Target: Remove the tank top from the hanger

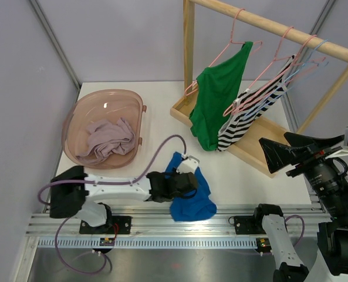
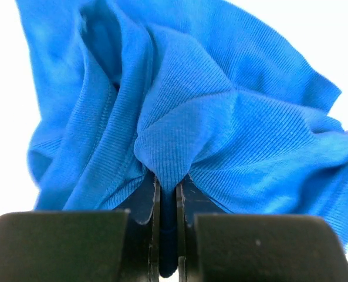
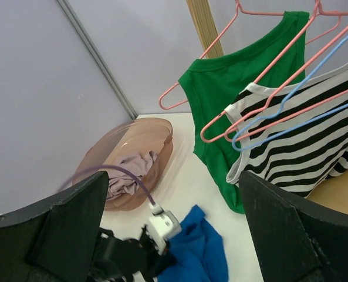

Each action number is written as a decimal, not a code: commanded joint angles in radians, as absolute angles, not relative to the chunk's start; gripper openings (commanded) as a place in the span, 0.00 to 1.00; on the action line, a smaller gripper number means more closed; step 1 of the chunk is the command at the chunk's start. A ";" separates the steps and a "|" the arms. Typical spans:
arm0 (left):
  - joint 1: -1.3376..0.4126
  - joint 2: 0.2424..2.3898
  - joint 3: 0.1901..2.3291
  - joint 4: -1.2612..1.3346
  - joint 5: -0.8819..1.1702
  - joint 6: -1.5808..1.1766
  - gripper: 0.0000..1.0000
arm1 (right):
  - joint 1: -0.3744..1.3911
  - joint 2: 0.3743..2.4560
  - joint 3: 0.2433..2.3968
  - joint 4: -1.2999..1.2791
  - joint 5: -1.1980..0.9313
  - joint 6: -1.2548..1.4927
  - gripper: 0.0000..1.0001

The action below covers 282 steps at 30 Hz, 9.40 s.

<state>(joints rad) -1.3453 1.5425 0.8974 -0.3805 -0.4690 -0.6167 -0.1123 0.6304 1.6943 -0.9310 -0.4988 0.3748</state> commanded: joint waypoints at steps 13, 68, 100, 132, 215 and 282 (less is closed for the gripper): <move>-0.925 0.989 1.242 -0.756 -0.677 -0.440 0.00 | -0.115 0.637 1.658 -0.845 -0.534 0.402 1.00; -0.216 0.589 0.868 -0.672 -0.077 -0.342 0.99 | 0.208 1.388 2.028 -0.882 0.241 0.540 0.63; -0.215 0.561 0.861 -0.664 -0.037 -0.327 0.99 | 0.293 1.327 1.982 -0.703 0.213 0.724 0.00; -0.403 0.538 0.957 -0.214 0.433 -0.457 0.99 | 0.293 0.637 1.459 -0.792 -0.900 0.521 0.00; -0.897 0.879 0.902 -0.224 0.207 -0.457 0.00 | 0.293 0.595 0.891 0.584 -0.318 0.825 0.00; -1.209 1.297 0.874 -0.293 -0.238 -0.505 0.99 | 0.279 0.767 1.556 -0.600 -0.029 0.539 1.00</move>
